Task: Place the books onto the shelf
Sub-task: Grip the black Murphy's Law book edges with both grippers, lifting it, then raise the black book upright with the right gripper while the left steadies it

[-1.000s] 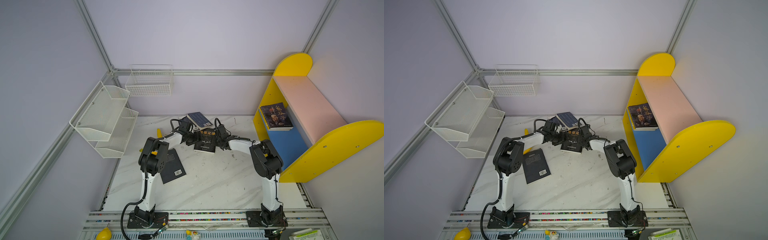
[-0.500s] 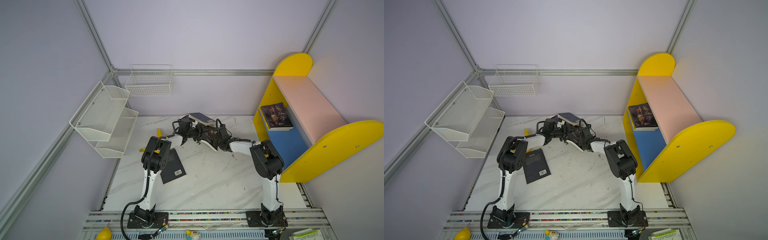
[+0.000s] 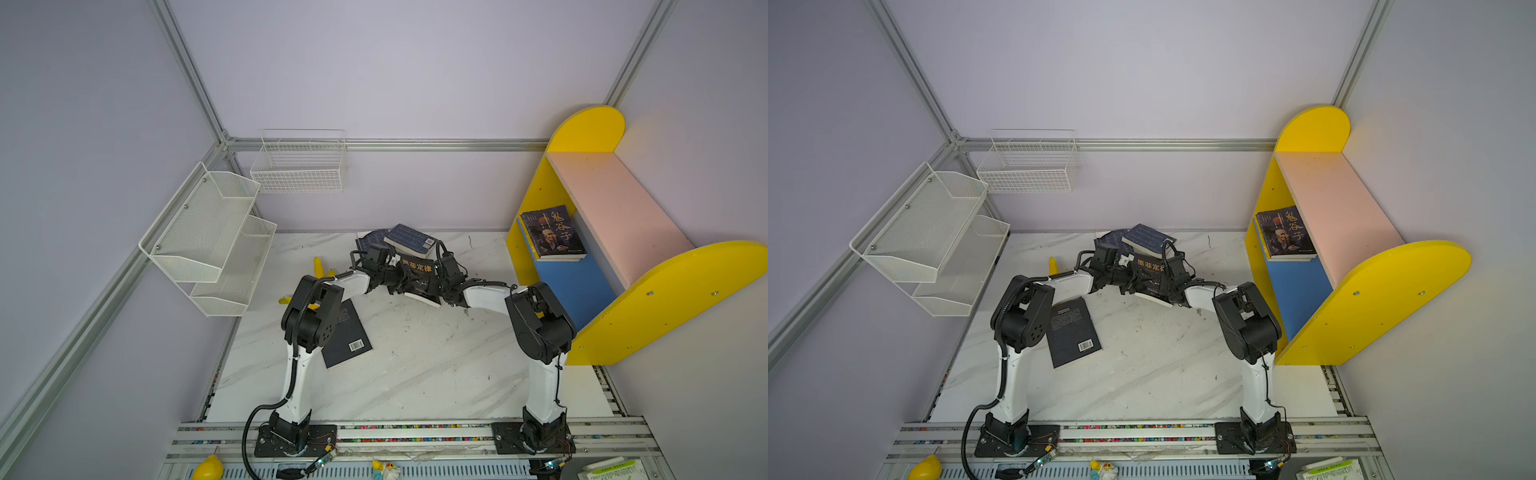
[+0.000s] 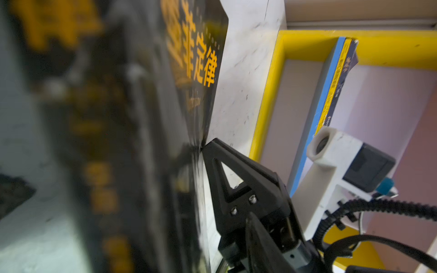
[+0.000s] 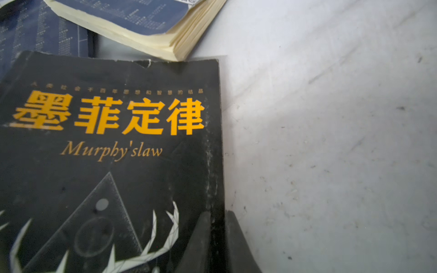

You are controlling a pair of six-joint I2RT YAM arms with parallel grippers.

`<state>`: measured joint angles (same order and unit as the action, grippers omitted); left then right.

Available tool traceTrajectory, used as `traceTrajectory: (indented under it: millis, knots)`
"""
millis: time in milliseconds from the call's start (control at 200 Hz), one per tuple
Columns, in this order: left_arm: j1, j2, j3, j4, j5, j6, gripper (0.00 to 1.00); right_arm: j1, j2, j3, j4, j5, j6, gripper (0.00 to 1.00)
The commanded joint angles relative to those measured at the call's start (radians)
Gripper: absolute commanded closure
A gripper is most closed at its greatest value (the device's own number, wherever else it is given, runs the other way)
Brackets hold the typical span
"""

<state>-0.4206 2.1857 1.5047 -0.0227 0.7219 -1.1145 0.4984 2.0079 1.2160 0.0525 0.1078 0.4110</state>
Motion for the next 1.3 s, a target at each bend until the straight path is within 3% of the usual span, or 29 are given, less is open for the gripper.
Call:
traceTrajectory:
  millis: [0,130,295,535,660,735,925,1110,1295]
  knots:
    - [-0.01,-0.088,-0.003,-0.018,-0.023,0.071,0.67,0.01,0.002,-0.055,-0.176,-0.064,-0.001,0.83]
    - [-0.014,-0.115,-0.009,-0.078,-0.072,0.1,0.85,0.005,-0.026,-0.052,-0.176,-0.072,0.003,0.82]
    - [-0.017,-0.183,-0.022,-0.179,-0.163,0.176,1.0,0.0,-0.064,-0.031,-0.163,-0.094,0.017,0.8]
    - [-0.017,-0.298,-0.008,-0.303,-0.203,0.264,1.0,-0.035,-0.161,0.051,-0.163,-0.151,0.066,0.66]
    - [-0.019,-0.393,0.032,-0.386,-0.24,0.353,1.0,-0.086,-0.238,0.103,-0.156,-0.19,0.116,0.41]
    - [-0.019,-0.424,0.089,-0.409,-0.254,0.39,1.0,-0.134,-0.283,0.112,-0.124,-0.249,0.171,0.32]
    - [-0.019,-0.386,0.348,-0.379,-0.253,0.402,1.0,-0.231,-0.418,0.013,0.165,-0.451,0.384,0.11]
    - [-0.02,-0.303,0.567,-0.192,-0.273,0.316,1.0,-0.227,-0.476,-0.021,0.332,-0.551,0.538,0.09]
    - [-0.019,-0.245,0.643,0.028,-0.29,0.158,1.0,-0.147,-0.539,-0.08,0.483,-0.538,0.602,0.09]
